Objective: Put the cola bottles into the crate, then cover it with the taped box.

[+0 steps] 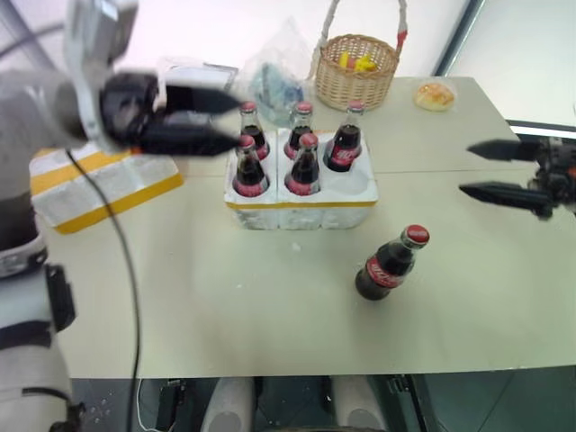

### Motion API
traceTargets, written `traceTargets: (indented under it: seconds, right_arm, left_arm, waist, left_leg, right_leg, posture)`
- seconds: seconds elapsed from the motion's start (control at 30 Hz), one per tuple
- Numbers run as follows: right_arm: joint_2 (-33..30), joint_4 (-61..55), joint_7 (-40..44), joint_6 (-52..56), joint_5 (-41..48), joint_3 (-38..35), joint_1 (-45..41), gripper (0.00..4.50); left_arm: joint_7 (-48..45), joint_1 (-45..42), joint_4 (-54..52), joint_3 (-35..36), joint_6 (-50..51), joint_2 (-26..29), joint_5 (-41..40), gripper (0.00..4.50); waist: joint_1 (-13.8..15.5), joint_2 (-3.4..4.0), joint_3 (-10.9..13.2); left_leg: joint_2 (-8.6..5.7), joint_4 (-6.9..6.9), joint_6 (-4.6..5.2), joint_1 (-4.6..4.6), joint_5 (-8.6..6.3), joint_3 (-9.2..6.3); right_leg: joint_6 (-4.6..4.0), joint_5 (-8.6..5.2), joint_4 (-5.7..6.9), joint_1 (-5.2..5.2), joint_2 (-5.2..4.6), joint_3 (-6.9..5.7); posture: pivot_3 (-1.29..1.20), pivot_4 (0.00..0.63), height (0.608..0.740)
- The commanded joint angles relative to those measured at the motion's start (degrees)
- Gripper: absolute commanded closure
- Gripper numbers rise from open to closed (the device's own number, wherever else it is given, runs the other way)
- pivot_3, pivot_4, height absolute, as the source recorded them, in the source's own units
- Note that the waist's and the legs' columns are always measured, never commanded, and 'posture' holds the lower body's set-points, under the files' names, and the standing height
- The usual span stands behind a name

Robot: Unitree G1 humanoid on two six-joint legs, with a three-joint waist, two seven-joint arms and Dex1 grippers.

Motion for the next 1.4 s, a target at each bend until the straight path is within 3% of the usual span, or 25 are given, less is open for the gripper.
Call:
traceTargets:
  seconds: [0.03, 0.23, 0.47, 0.73, 1.4]
  right_arm:
    - [1.1, -8.2, -1.4, 1.5, 3.3, -7.9, 7.1, 0.00]
    - [6.4, -18.4, -6.4, 3.7, 5.7, -11.6, 19.4, 0.00]
    - [12.5, -26.5, -12.5, 3.4, 7.2, -10.7, 27.8, 0.00]
    - [19.3, -29.1, -19.1, 2.8, 8.3, -4.0, 28.5, 0.00]
    - [23.7, -23.2, -21.9, -2.7, 4.9, 8.5, 23.7, 0.00]
  left_arm:
    - [-5.4, 2.2, -2.2, -1.0, -6.1, 3.2, 2.0, 0.03]
    - [-7.4, 9.5, -3.3, -4.1, -15.9, 4.3, 7.5, 0.03]
    - [-5.7, 11.8, -4.5, -3.7, -16.4, 3.3, 7.0, 0.03]
    - [-2.8, 11.5, -6.6, -3.8, -14.6, 1.9, 5.6, 0.03]
    - [-0.4, 10.5, -8.5, -3.8, -12.4, 1.2, 3.5, 0.03]
  waist:
    - [0.1, -0.01, 0.0]
    - [-0.1, -0.03, 0.0]
    - [0.0, -0.05, 0.0]
    - [0.0, -0.10, -0.1]
    - [-0.1, -0.13, -0.1]
  left_leg:
    - [0.00, 0.03, 0.00, -0.02, 0.00, 0.01]
    - [0.02, -0.01, 0.01, 0.15, 0.00, 0.00]
    - [0.03, 0.01, 0.02, 0.13, -0.01, 0.00]
    - [0.03, -0.01, 0.02, 0.13, -0.01, -0.02]
    - [0.03, -0.03, 0.02, 0.14, -0.01, -0.03]
  right_leg:
    - [-0.01, 0.00, -0.04, 0.01, -0.01, 0.00]
    - [-0.12, -0.07, 0.02, 0.10, -0.01, 0.03]
    - [-0.16, -0.10, 0.02, 0.10, 0.00, 0.03]
    - [-0.19, -0.12, 0.02, 0.10, 0.00, 0.03]
    - [-0.19, -0.13, 0.01, 0.10, 0.02, 0.02]
  posture:
    - [0.00, 0.150, 0.737]
    - [0.00, 0.150, 0.737]
    - [0.00, 0.150, 0.737]
    - [0.00, 0.150, 0.737]
    - [0.00, 0.150, 0.737]
